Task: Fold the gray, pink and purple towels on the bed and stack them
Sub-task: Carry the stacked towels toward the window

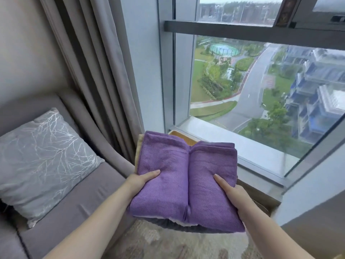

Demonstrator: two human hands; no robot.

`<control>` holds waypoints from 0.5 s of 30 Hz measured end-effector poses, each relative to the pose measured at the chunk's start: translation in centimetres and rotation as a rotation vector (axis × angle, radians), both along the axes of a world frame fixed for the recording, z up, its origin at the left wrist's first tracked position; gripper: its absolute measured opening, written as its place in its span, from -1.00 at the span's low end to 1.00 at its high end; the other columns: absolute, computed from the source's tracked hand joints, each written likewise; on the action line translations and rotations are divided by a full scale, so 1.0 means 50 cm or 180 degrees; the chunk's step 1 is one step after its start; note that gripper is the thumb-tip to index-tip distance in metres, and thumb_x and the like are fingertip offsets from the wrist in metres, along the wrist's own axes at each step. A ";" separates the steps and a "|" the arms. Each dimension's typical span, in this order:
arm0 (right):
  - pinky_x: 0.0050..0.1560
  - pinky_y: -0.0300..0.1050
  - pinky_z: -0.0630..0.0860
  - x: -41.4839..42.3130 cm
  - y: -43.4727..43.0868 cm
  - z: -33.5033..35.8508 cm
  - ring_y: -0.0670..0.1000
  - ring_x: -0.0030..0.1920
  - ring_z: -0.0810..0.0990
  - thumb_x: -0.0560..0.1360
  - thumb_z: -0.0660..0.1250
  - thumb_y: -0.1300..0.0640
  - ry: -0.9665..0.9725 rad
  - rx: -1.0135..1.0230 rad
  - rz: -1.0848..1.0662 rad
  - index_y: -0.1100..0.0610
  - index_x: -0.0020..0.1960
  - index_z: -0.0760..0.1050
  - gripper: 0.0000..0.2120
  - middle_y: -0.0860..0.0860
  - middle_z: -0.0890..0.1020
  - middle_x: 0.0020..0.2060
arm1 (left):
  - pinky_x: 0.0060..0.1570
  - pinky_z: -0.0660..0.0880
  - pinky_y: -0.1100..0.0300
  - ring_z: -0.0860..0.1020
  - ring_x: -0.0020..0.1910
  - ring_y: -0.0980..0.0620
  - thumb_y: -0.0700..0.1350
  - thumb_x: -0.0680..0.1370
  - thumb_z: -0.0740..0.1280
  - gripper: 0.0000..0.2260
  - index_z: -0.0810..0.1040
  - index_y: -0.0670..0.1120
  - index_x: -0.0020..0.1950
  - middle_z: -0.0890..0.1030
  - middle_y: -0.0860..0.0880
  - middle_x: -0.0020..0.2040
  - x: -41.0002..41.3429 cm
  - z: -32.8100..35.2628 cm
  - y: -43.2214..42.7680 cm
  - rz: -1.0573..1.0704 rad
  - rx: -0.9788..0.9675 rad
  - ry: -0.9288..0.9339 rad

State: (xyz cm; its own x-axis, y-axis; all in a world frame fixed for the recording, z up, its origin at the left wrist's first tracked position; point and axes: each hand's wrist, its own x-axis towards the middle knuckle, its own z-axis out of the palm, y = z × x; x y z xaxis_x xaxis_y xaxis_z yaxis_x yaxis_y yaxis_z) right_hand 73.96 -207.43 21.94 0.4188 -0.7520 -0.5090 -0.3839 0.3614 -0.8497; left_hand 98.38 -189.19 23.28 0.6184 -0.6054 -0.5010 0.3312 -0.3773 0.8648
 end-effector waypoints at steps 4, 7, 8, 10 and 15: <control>-0.07 -0.06 0.57 0.104 -0.094 -0.013 0.09 -0.11 0.66 0.25 0.50 -0.27 -0.0012 0.0043 -0.0135 0.09 -0.05 0.63 -0.52 0.02 0.68 -0.11 | 0.22 0.49 0.00 0.63 0.04 -0.10 0.11 0.14 0.63 -0.34 0.61 -0.15 0.15 0.67 -0.08 0.07 0.117 0.000 -0.108 -0.0085 0.0151 -0.0003; -0.15 -0.12 0.54 0.183 -0.186 -0.037 0.07 -0.12 0.66 0.25 0.50 -0.26 -0.0038 0.0003 -0.0263 0.10 -0.03 0.64 -0.51 0.02 0.69 -0.11 | 0.21 0.50 0.00 0.63 0.04 -0.11 0.14 0.10 0.63 -0.26 0.59 -0.17 0.18 0.65 -0.10 0.09 0.203 -0.014 -0.204 -0.0090 0.0260 -0.0039; -0.18 -0.14 0.53 0.209 -0.219 -0.049 0.06 -0.12 0.67 0.24 0.50 -0.27 -0.0040 0.0009 -0.0281 0.09 -0.03 0.64 -0.50 0.01 0.69 -0.12 | 0.21 0.51 0.00 0.63 0.04 -0.10 0.15 0.11 0.64 -0.25 0.59 -0.17 0.19 0.65 -0.10 0.10 0.231 -0.020 -0.240 -0.0113 0.0301 -0.0077; -0.20 -0.15 0.53 0.260 -0.289 -0.077 0.05 -0.12 0.67 0.23 0.49 -0.29 -0.0033 0.0044 -0.0295 0.07 -0.03 0.64 -0.50 0.00 0.70 -0.13 | 0.20 0.52 0.00 0.63 0.04 -0.10 0.21 0.03 0.64 -0.14 0.57 -0.18 0.22 0.64 -0.10 0.11 0.284 -0.034 -0.318 -0.0170 0.0381 -0.0114; -0.18 -0.13 0.54 0.386 -0.470 -0.149 0.08 -0.10 0.65 0.25 0.45 -0.33 0.0071 0.0226 -0.0323 0.04 0.04 0.60 -0.45 0.01 0.68 -0.08 | 0.19 0.52 0.00 0.62 0.06 -0.10 0.27 -0.08 0.62 -0.02 0.55 -0.16 0.24 0.63 -0.09 0.15 0.410 -0.079 -0.515 -0.0207 0.0568 -0.0088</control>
State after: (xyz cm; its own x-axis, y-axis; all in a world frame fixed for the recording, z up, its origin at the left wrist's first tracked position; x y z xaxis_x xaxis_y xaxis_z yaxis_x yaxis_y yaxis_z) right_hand 93.26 -230.93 14.47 0.3304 -0.7515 -0.5710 -0.3610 0.4584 -0.8122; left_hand 118.87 -214.93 19.31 0.5960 -0.5477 -0.5873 0.2781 -0.5454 0.7907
